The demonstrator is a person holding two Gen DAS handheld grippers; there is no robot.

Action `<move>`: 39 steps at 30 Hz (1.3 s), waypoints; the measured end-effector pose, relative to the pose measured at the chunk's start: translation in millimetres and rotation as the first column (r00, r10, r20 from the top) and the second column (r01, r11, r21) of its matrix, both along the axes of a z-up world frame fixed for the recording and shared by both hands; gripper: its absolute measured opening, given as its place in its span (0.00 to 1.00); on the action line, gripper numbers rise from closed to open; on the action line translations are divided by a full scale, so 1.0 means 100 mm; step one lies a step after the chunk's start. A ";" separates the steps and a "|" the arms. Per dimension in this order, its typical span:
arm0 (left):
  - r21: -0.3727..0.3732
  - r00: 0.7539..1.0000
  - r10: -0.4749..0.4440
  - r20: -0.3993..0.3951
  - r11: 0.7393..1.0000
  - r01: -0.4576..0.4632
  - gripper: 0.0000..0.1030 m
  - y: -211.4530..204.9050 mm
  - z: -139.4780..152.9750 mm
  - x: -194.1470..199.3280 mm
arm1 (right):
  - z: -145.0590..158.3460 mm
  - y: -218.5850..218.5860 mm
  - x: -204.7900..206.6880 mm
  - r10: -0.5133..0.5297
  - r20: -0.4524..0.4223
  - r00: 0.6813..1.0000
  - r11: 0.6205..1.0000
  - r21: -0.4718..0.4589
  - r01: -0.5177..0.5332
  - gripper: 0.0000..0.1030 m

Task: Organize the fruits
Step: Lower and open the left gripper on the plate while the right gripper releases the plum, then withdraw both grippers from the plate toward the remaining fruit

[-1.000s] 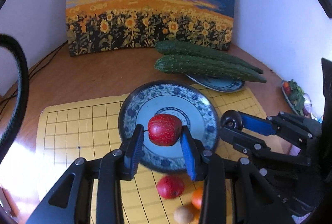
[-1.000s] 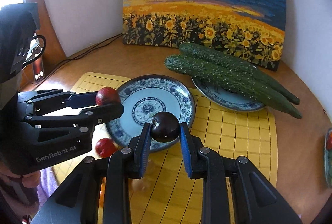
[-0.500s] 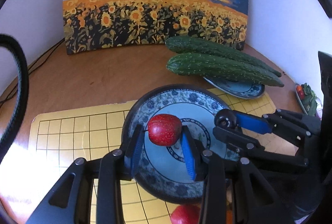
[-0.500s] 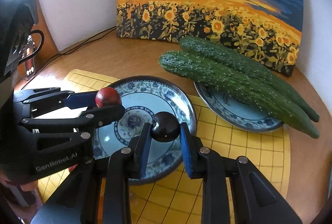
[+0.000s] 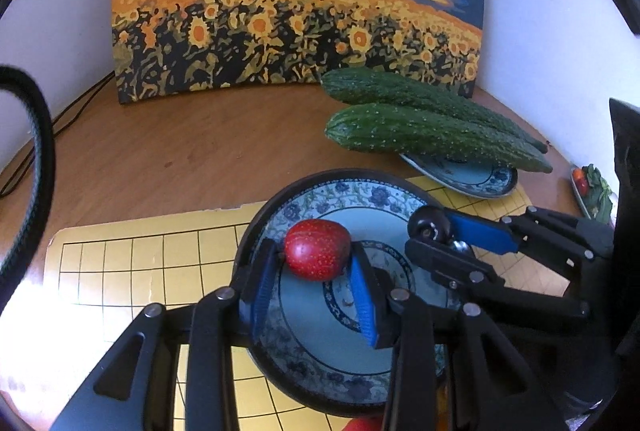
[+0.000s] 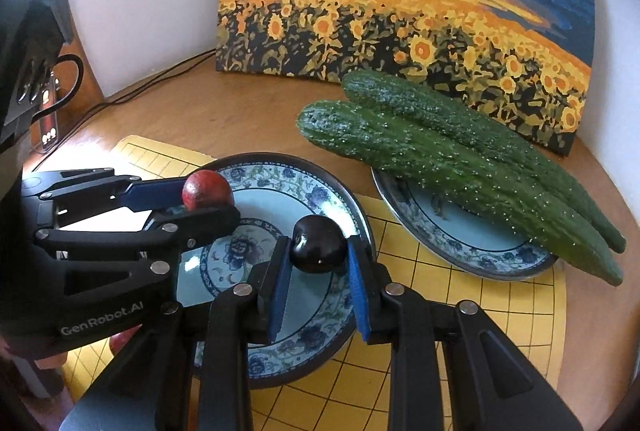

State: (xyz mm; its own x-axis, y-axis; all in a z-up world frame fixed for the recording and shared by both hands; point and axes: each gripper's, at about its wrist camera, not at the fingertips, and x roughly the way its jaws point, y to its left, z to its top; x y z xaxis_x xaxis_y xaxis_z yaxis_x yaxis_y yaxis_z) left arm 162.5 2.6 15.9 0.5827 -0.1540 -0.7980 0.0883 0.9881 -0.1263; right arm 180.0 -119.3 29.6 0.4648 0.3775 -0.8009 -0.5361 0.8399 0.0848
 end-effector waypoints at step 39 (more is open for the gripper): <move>0.024 0.999 -0.016 -0.034 1.000 0.017 0.47 -0.03 0.28 -0.38 | 0.25 -0.36 -0.45 -0.073 -0.052 0.996 0.995 0.062 0.076 0.46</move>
State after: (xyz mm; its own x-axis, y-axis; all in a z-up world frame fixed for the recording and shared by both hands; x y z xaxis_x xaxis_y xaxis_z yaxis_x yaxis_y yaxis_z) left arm 124.4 -0.2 43.5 0.5526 -0.1440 -0.8209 0.1006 0.9893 -0.1058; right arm 135.4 -155.2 54.2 0.4537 0.3946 -0.7990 -0.4659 0.8693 0.1648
